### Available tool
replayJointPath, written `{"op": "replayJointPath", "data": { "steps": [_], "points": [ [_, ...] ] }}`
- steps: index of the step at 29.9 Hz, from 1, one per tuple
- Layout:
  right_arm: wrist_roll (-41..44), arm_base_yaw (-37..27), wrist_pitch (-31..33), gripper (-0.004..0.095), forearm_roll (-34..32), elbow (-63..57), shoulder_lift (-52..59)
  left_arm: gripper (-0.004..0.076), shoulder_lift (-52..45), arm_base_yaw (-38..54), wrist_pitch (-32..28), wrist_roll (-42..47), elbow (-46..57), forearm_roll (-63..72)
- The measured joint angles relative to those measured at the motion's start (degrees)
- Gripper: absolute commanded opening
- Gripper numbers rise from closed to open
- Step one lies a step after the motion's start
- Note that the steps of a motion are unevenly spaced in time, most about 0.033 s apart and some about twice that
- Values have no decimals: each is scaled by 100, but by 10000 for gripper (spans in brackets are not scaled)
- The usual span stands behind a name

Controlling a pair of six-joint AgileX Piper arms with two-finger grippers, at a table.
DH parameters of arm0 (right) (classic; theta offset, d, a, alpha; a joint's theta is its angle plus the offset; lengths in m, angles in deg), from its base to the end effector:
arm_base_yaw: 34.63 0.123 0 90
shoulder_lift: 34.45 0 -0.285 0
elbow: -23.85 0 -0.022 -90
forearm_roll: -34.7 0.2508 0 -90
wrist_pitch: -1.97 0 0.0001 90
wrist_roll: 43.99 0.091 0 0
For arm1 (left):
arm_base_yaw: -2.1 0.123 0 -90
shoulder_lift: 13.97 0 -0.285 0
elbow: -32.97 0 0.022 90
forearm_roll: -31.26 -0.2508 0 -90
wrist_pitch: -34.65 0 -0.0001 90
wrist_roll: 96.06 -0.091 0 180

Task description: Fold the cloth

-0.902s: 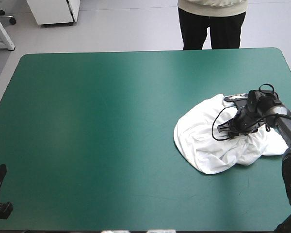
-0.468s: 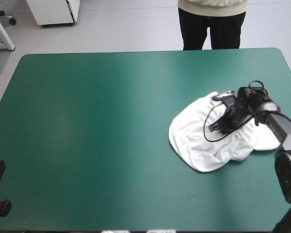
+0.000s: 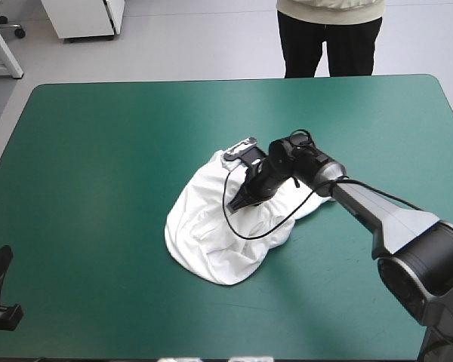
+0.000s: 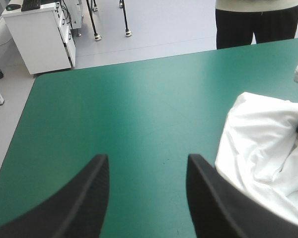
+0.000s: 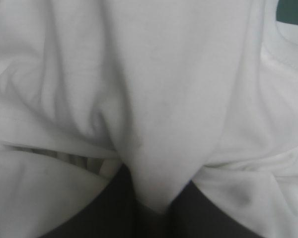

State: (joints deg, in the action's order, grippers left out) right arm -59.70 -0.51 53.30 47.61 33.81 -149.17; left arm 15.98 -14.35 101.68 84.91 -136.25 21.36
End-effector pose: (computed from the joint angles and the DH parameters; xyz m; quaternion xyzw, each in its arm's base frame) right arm 0.3260 0.2401 0.2578 -0.3637 0.9029 0.1321 0.1871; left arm -0.0096 0.0179 0.4427 0.0889 0.8001 -0.0059 0.5932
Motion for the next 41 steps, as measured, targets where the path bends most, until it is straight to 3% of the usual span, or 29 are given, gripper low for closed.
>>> {"op": "replayJointPath", "data": {
  "steps": [9, 12, 16, 18, 27, 32, 41],
  "points": [
    [173, 525, 335, 37, -206, 304, -652, 357, 36, 0, 0, 0, 307, 0],
    [277, 642, 315, 171, -432, 316, -645, 357, 36, 0, -19, 0, 317, 6],
    [383, 688, 433, 422, -540, 382, -580, 357, 49, 0, -89, 0, 337, 12],
    [413, 688, 550, 466, -606, 444, -469, 357, 101, 0, -83, 0, 364, 16],
    [779, 468, 1095, 471, -1170, 631, 826, 357, 1307, 0, -84, 8, 364, 247],
    [853, -117, 1645, 470, -1235, 638, 1636, 364, 2299, 0, -137, 7, 410, 766],
    [809, -1582, 2032, 470, -1247, 643, 2811, 372, 3680, 0, -697, -97, 557, 1031]
  ]
}}
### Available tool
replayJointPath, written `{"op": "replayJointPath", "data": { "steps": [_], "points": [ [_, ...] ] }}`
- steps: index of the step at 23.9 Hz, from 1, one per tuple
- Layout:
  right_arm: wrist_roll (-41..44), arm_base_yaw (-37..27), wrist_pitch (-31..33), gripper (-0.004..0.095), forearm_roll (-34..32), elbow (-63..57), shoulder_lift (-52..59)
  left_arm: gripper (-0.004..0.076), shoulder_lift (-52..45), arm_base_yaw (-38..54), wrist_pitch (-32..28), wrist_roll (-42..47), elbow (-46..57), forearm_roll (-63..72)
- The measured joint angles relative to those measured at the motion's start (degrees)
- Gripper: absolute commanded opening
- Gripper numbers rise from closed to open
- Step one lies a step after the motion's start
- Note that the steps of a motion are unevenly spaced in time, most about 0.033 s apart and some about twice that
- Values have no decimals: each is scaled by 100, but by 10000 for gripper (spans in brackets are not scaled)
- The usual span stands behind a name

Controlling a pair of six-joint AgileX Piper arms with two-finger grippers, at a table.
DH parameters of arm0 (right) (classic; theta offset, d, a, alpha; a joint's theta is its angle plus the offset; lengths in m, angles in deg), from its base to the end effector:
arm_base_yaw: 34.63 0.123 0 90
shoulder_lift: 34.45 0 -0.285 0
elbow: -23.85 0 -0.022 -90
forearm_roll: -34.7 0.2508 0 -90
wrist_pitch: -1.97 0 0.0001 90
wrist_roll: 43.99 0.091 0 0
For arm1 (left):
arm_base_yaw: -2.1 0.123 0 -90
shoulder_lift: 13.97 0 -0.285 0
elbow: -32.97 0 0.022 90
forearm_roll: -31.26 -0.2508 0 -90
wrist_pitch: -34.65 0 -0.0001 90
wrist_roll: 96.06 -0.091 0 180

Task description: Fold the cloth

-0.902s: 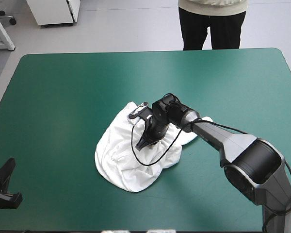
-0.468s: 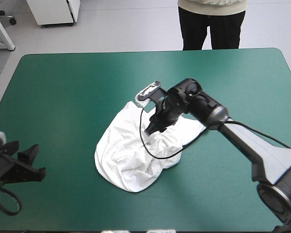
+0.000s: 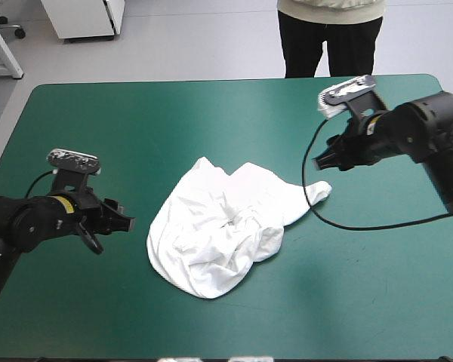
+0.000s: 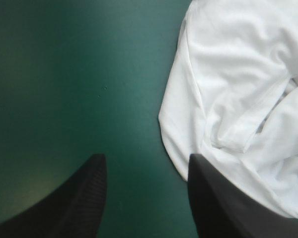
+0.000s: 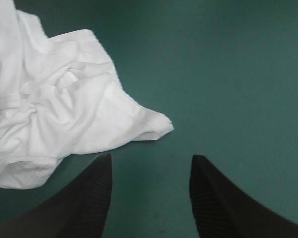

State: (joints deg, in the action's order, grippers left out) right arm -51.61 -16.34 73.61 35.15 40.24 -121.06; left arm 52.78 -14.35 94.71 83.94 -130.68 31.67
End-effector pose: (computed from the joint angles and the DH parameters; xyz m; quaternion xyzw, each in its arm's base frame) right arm 0.2541 0.0847 0.4414 -0.2119 0.9210 0.0343 0.3249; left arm 0.1805 -0.0539 0.3639 0.1350 0.9391 -0.0487 0.3122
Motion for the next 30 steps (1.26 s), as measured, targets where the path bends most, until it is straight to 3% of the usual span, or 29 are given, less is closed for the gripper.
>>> {"op": "replayJointPath", "data": {
  "steps": [8, 16, 18, 20, 30],
  "points": [
    [-138, -905, 12, 470, -12, -172, 528, 372, 1405, 0, -693, -383, 507, 460],
    [-157, -992, 12, 469, 4, -461, 605, 371, 3102, 0, -1312, -908, 569, 978],
    [-162, -992, 12, 469, 4, -461, 605, 301, 3201, 0, -1292, -1008, 512, 1015],
    [-162, -992, 12, 469, 4, -461, 605, 22, 3278, 5, -1230, -1132, 476, 969],
    [-272, -992, 12, 469, 319, -499, 136, -9, 3315, 48, -1273, -1491, 454, 949]
  ]
}}
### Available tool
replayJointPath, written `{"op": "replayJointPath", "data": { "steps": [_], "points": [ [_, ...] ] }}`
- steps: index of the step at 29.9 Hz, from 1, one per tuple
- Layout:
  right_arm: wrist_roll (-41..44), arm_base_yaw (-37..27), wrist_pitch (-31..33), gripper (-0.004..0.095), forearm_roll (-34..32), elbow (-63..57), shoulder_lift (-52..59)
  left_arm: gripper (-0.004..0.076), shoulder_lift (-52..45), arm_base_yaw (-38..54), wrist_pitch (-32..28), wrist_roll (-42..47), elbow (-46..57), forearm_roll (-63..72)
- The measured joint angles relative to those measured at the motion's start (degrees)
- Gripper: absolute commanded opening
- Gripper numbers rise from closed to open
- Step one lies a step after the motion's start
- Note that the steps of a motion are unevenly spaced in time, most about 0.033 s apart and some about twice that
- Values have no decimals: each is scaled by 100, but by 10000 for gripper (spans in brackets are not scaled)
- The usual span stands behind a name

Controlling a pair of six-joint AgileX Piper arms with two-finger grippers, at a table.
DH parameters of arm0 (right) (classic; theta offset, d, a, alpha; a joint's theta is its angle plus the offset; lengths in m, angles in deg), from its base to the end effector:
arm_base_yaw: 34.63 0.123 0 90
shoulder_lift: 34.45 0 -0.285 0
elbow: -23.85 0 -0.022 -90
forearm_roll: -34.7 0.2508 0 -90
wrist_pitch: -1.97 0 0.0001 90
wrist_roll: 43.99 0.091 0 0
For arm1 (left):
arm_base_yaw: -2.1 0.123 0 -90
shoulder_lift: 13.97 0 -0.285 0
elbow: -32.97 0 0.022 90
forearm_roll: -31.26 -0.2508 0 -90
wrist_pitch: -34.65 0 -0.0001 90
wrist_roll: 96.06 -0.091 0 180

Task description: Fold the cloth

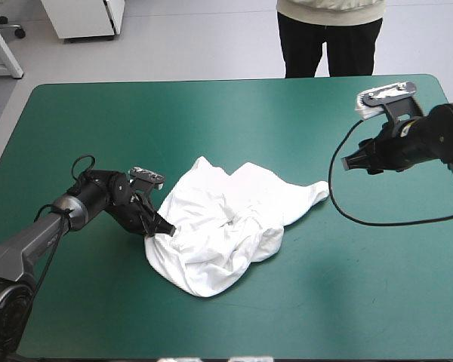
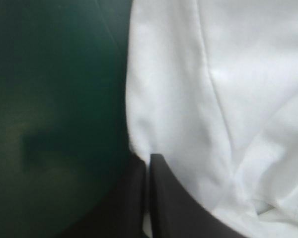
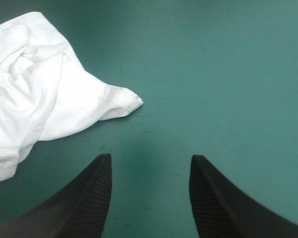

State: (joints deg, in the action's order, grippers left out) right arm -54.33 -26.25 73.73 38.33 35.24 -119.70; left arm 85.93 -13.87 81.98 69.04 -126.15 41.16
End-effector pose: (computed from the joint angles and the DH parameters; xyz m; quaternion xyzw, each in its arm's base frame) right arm 0.2589 0.0437 0.4229 -0.1547 0.9422 0.0266 0.2959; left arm 0.2803 -0.0922 0.2061 0.2140 0.9689 -0.0701 0.1025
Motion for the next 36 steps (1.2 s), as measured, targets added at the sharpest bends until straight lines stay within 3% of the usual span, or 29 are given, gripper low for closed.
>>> {"op": "replayJointPath", "data": {
  "steps": [6, 13, 28, 30, 32, 35, 36],
  "points": [
    [-108, 0, -63, 491, 449, -6, -982, -9, 0, 0, 0, 0, -2, 11],
    [-227, 0, -422, 608, 641, -11, -1943, -9, 0, 0, 10, -4, -7, 11],
    [-253, 0, -529, 600, 912, -11, -3273, -9, 0, 0, 10, -4, -7, 11],
    [-253, 0, -484, 517, 918, -11, -3433, -9, 0, 0, 10, -4, -7, 11],
    [-256, 0, -378, 356, 910, 20, -3562, -9, 0, 0, 10, -4, -7, 12],
    [-321, -28, -353, 19, 895, 48, -3613, -9, 0, 0, 2, -4, -7, 12],
    [-393, -29, -340, -9, 936, 48, -3615, -9, 0, 0, -3, -4, -7, 12]
  ]
}}
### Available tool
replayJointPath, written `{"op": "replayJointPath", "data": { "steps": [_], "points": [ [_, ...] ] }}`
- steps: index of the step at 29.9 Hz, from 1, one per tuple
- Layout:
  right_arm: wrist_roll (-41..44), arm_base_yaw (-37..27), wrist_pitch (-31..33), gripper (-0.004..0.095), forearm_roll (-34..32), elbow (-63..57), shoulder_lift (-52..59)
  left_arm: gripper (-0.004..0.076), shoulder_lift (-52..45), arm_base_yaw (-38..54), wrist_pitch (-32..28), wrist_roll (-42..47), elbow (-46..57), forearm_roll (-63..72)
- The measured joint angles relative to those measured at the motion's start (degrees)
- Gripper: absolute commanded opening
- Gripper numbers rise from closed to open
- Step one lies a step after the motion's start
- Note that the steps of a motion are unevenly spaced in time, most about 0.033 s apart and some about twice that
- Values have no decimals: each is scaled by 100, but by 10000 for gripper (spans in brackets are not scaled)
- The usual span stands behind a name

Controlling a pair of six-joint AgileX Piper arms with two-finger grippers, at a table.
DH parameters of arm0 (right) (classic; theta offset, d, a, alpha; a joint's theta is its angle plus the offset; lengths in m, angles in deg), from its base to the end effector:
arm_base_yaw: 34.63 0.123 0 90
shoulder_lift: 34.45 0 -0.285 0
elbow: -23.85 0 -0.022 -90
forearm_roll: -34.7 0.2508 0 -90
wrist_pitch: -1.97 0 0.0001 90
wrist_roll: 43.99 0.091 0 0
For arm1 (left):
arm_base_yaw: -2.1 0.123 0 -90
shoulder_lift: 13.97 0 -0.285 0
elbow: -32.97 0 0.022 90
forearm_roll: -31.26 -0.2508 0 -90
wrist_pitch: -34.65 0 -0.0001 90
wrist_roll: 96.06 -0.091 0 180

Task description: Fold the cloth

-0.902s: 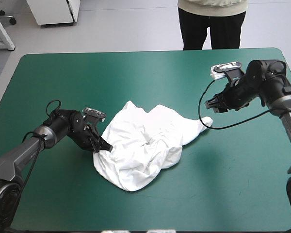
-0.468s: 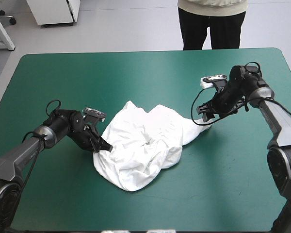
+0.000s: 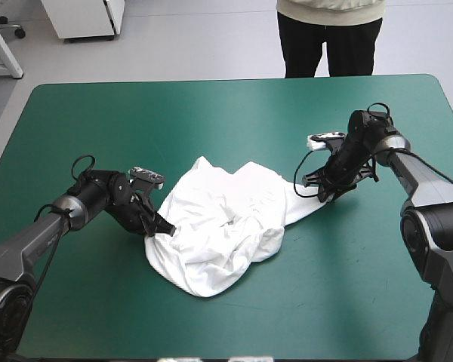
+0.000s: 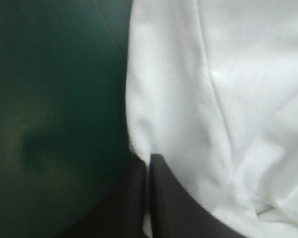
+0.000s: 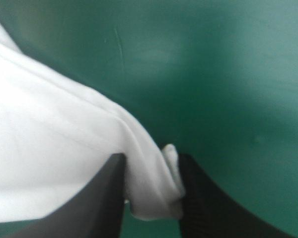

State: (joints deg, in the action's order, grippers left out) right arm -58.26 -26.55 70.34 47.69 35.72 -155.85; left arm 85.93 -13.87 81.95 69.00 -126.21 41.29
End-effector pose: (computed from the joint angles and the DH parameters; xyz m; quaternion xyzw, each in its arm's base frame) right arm 0.3896 0.0745 0.2143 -0.1535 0.9823 0.1048 0.0239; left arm 0.2806 -0.0924 0.2064 0.2136 0.9688 -0.0710 0.1033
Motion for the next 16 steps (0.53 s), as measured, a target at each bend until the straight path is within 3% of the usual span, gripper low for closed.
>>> {"op": "replayJointPath", "data": {
  "steps": [8, 16],
  "points": [
    [-363, -4, 67, 1, 606, -10, -60, -9, -70, 0, -55, 0, 13, 0],
    [-396, -4, -169, 1, 636, 98, 626, -9, -710, 41, -244, 5, -418, -84]
  ]
}}
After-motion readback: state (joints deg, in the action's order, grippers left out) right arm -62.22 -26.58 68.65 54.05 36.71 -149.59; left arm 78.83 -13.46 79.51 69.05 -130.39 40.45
